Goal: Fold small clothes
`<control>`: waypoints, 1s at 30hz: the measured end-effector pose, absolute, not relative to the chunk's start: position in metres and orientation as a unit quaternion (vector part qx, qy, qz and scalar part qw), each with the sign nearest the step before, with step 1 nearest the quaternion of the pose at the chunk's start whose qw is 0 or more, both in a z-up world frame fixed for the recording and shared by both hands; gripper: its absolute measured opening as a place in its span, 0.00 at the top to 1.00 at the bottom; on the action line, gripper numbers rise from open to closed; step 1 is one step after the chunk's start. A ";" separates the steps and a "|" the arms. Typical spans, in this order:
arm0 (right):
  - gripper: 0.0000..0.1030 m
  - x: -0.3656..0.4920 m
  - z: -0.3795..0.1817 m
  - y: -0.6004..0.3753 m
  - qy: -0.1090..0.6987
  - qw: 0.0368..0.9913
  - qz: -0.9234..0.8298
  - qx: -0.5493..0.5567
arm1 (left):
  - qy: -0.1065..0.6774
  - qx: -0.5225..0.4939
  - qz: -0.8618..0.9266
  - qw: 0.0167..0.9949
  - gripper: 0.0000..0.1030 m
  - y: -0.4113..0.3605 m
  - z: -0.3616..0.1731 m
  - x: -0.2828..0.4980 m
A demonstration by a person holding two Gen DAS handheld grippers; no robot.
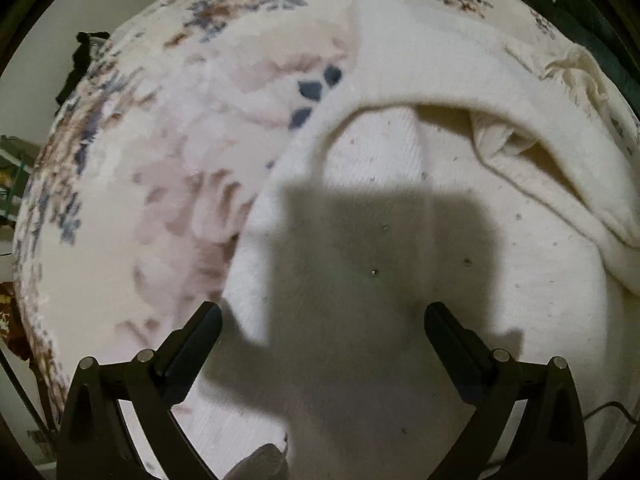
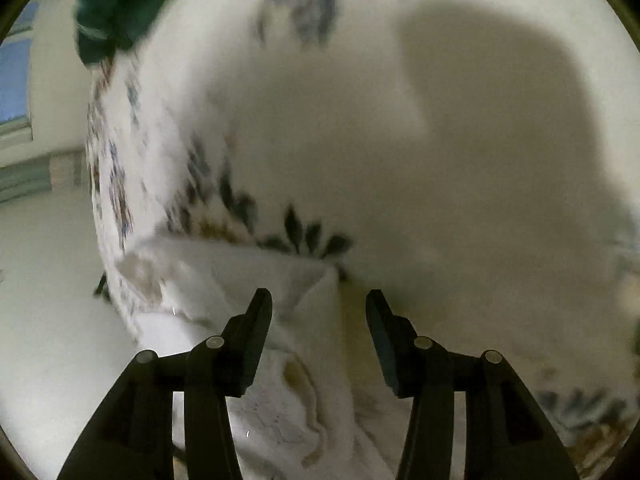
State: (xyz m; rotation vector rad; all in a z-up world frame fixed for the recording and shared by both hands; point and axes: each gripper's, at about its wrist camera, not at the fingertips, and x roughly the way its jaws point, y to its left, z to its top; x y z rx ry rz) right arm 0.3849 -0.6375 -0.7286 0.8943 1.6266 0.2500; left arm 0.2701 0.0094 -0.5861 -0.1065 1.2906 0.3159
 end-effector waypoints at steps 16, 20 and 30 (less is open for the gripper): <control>0.55 0.430 -0.674 -0.655 0.668 0.670 0.058 0.317 | 0.572 -0.016 0.087 0.815 0.00 -0.047 -0.527 0.244; 0.52 0.339 -0.637 -0.667 0.689 0.658 0.051 0.298 | 0.564 0.006 0.031 0.825 0.00 -0.072 -0.511 0.227; 0.52 0.081 -0.689 -0.636 0.768 0.543 0.068 0.333 | 0.595 0.034 -0.074 0.800 0.00 -0.143 -0.521 0.141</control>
